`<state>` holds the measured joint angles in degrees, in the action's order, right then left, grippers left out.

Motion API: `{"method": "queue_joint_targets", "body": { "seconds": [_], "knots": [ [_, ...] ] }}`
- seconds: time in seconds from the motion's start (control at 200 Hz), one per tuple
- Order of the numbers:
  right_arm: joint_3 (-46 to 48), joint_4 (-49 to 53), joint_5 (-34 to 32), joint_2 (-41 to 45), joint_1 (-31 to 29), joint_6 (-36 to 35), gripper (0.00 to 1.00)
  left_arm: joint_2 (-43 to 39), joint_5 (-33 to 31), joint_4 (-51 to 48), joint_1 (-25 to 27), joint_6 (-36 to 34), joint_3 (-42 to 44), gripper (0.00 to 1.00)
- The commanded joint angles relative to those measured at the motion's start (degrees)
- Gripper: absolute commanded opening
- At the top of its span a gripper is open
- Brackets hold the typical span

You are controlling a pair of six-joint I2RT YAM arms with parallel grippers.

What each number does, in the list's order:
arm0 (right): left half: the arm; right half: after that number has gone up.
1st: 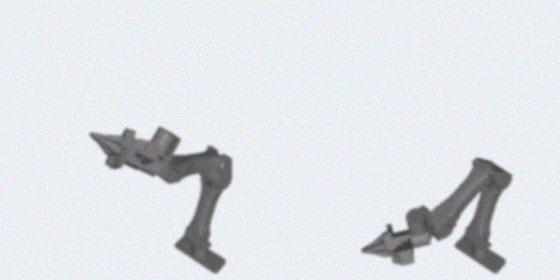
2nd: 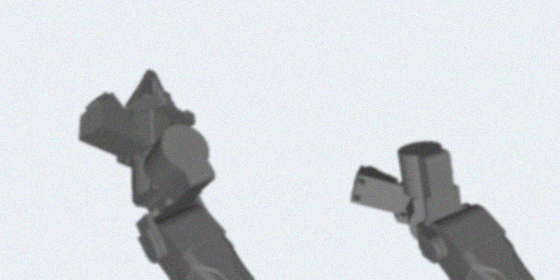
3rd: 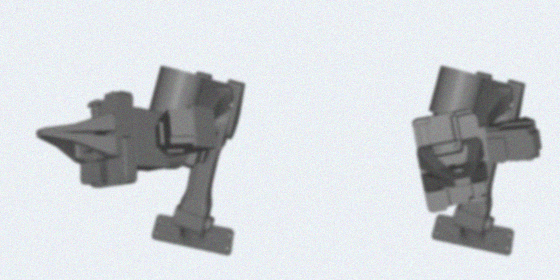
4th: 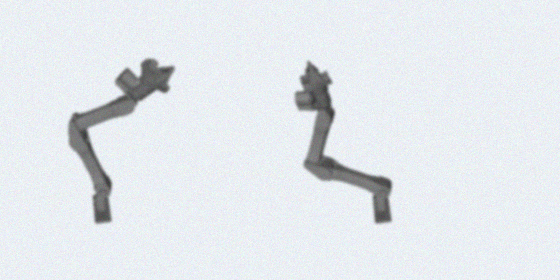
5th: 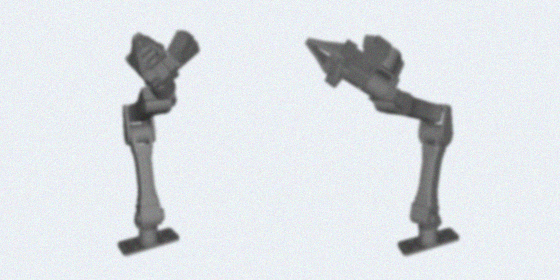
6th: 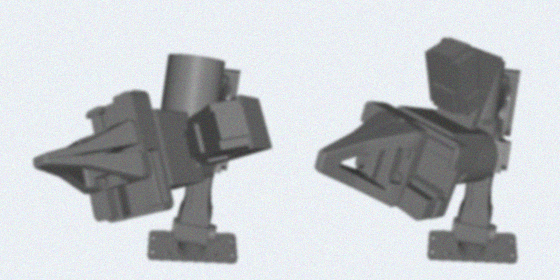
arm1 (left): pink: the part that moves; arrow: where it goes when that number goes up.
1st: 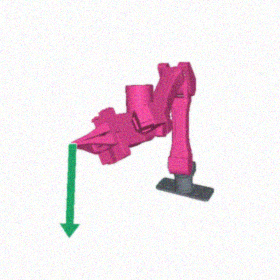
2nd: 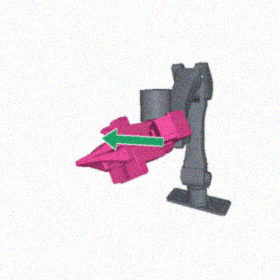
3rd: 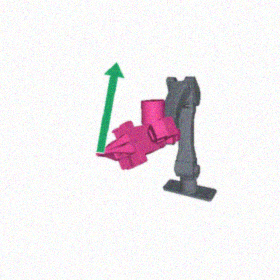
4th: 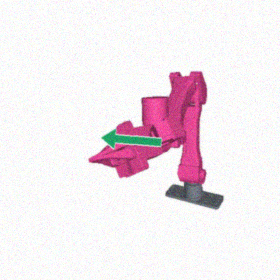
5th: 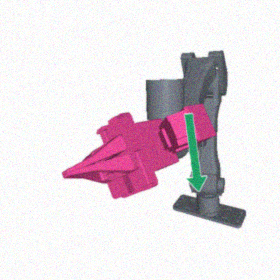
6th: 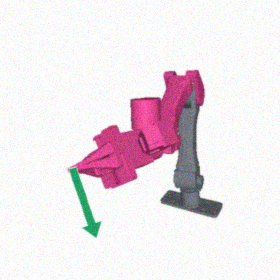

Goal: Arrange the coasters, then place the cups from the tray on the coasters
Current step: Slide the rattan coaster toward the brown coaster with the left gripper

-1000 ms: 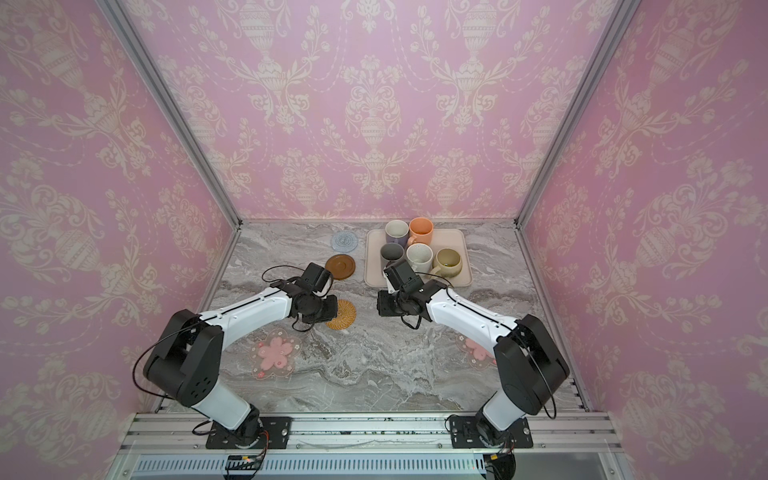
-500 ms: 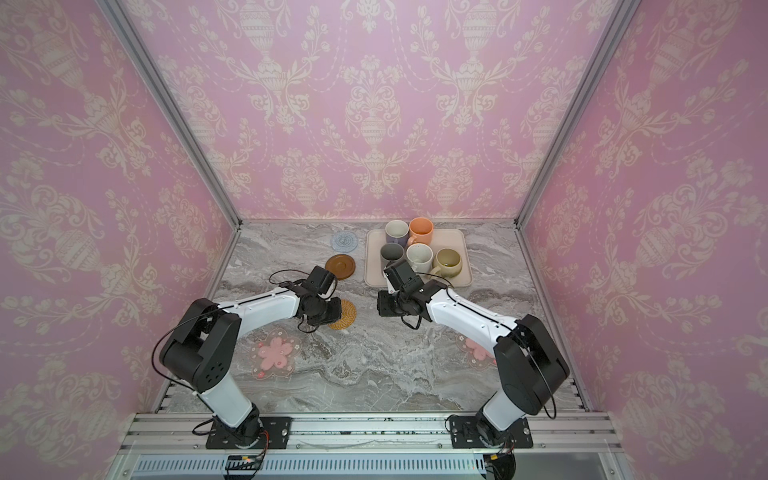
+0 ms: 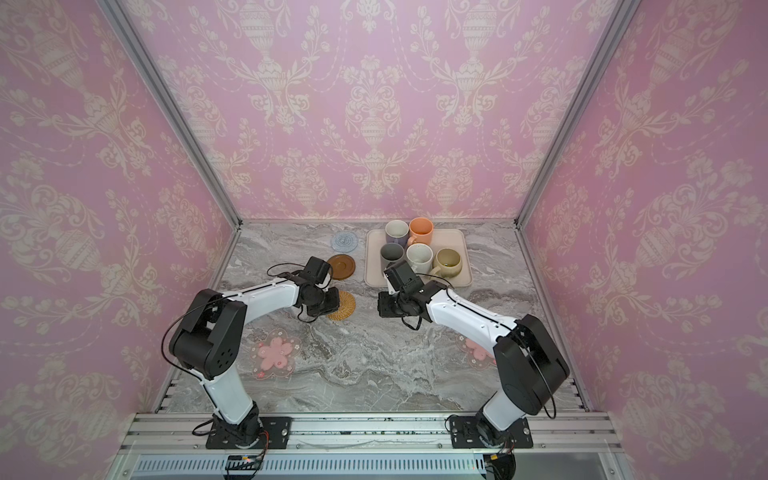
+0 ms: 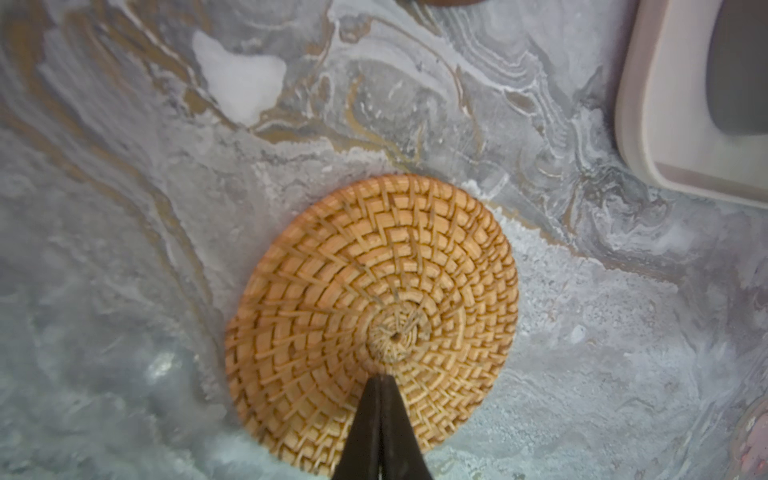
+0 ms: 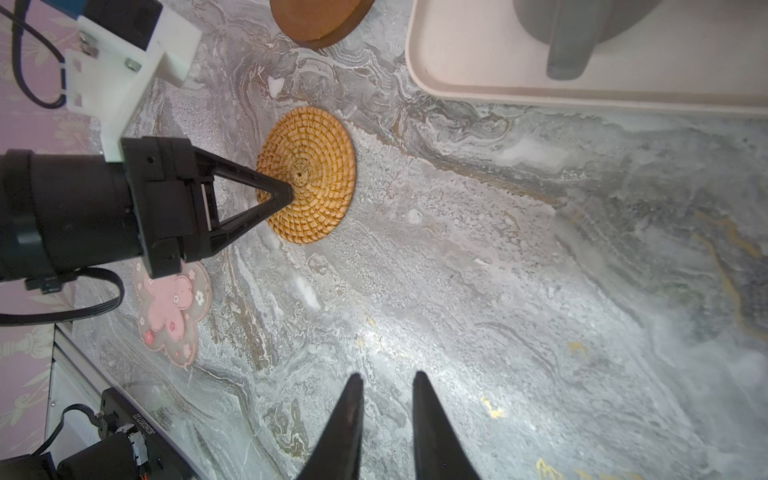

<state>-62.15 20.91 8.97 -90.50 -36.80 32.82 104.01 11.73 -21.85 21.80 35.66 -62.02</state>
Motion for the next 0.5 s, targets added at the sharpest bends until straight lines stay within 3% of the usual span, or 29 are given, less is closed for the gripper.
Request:
{"method": "queue_joint_targets", "body": {
  "seconds": [0.0, 0.495],
  "knots": [
    [0.3, 1.3, -1.5, 0.7, -0.3, -0.5, 0.24, 4.2, -4.4, -1.9, -1.1, -1.0, -0.2, 0.08],
    [-0.3, 2.4, -1.6, 0.5, -0.3, -1.1, 0.24, 6.8, -3.1, -2.1, -3.9, -2.4, -3.2, 0.08]
  ]
}}
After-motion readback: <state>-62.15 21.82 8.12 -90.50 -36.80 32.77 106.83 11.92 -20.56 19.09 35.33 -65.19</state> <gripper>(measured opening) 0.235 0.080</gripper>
